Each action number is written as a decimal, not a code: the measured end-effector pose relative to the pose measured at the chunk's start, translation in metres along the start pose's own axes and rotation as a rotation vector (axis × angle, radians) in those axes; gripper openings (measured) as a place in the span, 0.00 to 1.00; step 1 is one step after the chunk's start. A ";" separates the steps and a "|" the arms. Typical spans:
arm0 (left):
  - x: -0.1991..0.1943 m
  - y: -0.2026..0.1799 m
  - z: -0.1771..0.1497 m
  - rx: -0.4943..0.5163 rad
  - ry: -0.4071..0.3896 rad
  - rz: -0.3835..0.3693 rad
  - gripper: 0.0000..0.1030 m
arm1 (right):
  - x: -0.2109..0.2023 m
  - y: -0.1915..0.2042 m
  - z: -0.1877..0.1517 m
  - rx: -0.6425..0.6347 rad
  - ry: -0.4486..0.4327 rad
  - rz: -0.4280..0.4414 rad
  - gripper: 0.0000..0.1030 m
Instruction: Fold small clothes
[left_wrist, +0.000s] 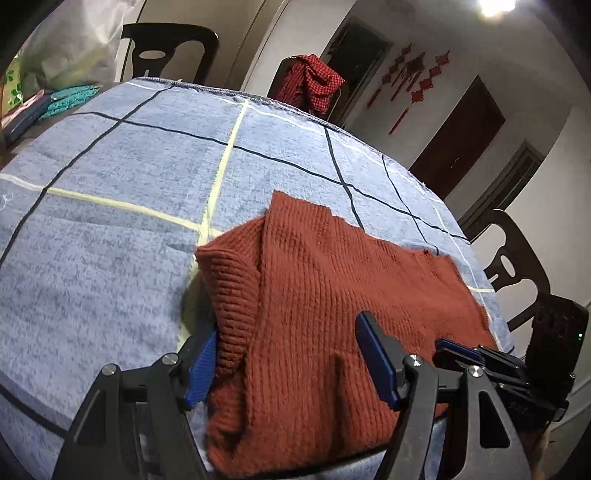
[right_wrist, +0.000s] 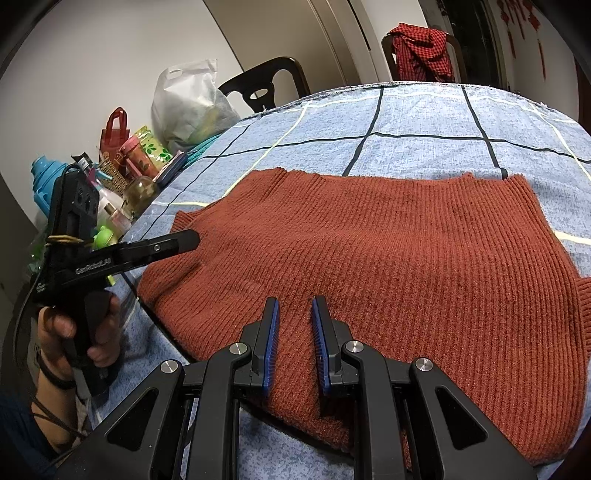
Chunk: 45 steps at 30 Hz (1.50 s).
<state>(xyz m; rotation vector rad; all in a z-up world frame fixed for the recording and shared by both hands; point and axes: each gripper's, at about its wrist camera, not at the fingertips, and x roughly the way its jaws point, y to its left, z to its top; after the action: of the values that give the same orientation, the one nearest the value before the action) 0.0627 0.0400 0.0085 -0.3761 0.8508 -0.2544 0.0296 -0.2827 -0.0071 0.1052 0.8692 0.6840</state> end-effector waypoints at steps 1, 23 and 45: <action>-0.001 0.001 -0.001 -0.006 0.000 0.000 0.69 | 0.000 0.000 0.000 0.000 0.000 0.000 0.18; 0.000 0.001 -0.007 0.026 -0.003 0.039 0.36 | 0.000 0.000 0.000 -0.004 0.000 -0.003 0.18; -0.024 -0.069 0.030 0.043 -0.029 -0.258 0.21 | -0.037 -0.021 -0.007 0.052 -0.042 -0.042 0.18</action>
<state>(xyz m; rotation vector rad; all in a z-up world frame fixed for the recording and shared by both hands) 0.0662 -0.0067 0.0717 -0.4487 0.7666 -0.5044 0.0188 -0.3223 0.0060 0.1468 0.8468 0.6182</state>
